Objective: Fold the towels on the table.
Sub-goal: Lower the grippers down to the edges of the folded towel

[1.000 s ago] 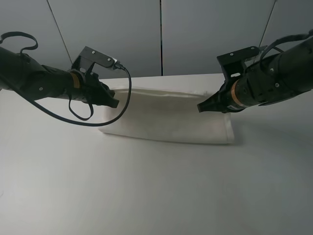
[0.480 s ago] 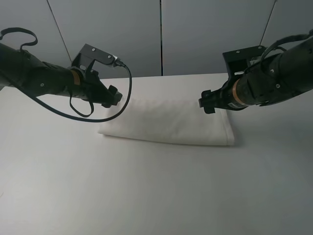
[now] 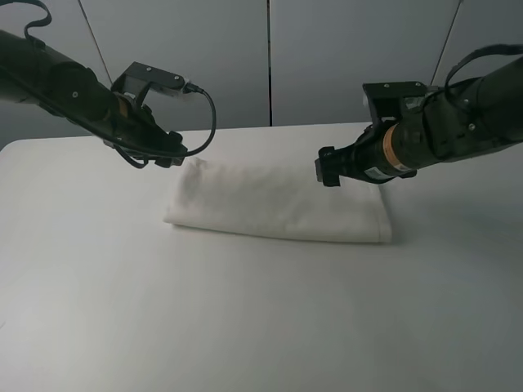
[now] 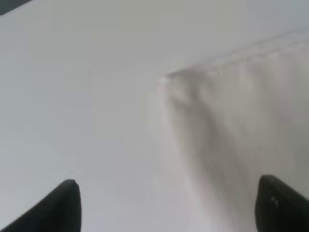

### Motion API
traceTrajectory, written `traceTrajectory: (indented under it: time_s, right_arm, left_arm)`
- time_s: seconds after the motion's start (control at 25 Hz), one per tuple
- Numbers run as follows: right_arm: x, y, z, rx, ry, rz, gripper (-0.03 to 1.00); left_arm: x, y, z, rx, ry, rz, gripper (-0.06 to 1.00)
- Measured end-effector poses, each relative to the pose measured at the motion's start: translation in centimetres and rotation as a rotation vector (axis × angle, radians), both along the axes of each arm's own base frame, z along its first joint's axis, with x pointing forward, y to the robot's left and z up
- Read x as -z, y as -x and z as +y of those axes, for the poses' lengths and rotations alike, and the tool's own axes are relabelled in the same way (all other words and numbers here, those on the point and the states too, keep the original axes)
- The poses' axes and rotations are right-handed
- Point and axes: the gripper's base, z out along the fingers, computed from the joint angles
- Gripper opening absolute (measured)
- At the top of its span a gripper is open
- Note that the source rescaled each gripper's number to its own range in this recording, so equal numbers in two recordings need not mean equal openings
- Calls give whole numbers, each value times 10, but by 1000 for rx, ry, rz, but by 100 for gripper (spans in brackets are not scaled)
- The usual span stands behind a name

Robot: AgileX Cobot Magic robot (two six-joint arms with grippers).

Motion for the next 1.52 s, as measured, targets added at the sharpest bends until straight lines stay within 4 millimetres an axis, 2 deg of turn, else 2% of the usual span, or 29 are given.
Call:
traceTrajectory:
  time_s: [0.2,0.32,0.44,0.68,0.96,1.04,1.2,1.52]
  right_arm:
    - [-4,-4,2,-275,197,-91,100]
    - [-4,-5,0,-382,324,-129,100]
    - [-4,-6,-4,-464,448,-157,100]
    - [-5,-8,-10,-737,746,-215,100]
    - [-6,-9,-10,-988,953,-278,97]
    - [-6,-10,-12,-986,977,-274,96]
    - [-11,-14,-13,-846,914,-235,96]
    - [-44,-33,-5,-544,739,-103,91]
  left_arm:
    - [19,-1,0,10,-37,60,93]
    - [29,-1,0,12,-53,89,93]
    - [30,-1,0,18,-58,90,93]
    - [30,-1,0,26,-63,89,93]
    - [30,-1,0,33,-65,85,93]
    - [30,-1,0,35,-66,85,93]
    - [29,-1,0,36,-63,79,93]
    - [30,-2,0,53,-71,73,93]
